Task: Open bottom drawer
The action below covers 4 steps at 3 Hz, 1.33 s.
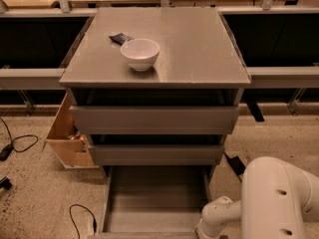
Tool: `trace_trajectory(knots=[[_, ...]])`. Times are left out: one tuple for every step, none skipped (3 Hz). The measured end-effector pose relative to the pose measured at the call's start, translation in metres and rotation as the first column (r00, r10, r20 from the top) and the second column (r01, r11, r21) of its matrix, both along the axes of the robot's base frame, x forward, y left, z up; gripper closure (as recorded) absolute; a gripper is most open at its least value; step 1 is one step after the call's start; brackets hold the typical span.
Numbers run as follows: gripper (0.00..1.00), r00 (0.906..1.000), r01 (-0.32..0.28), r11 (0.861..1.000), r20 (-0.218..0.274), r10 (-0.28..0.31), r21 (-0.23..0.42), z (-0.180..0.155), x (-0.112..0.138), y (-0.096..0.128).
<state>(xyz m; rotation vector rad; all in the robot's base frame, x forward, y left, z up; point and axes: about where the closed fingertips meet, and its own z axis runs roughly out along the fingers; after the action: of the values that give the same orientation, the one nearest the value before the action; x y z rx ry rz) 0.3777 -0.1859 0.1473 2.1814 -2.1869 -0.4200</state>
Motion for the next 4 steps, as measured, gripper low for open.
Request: trace_trajectory(knots=[[0.62,1.0,0.0,1.0,0.0,0.0,0.0,0.0,0.0,0.0],[0.39,1.0,0.0,1.0,0.0,0.0,0.0,0.0,0.0,0.0],[0.08,1.0,0.002,1.0,0.005,-0.002,-0.005,0.005,0.002,-0.001],[0.0,0.9987,0.022,0.999,0.048,-0.019,-0.046,0.044,0.015,-0.01]])
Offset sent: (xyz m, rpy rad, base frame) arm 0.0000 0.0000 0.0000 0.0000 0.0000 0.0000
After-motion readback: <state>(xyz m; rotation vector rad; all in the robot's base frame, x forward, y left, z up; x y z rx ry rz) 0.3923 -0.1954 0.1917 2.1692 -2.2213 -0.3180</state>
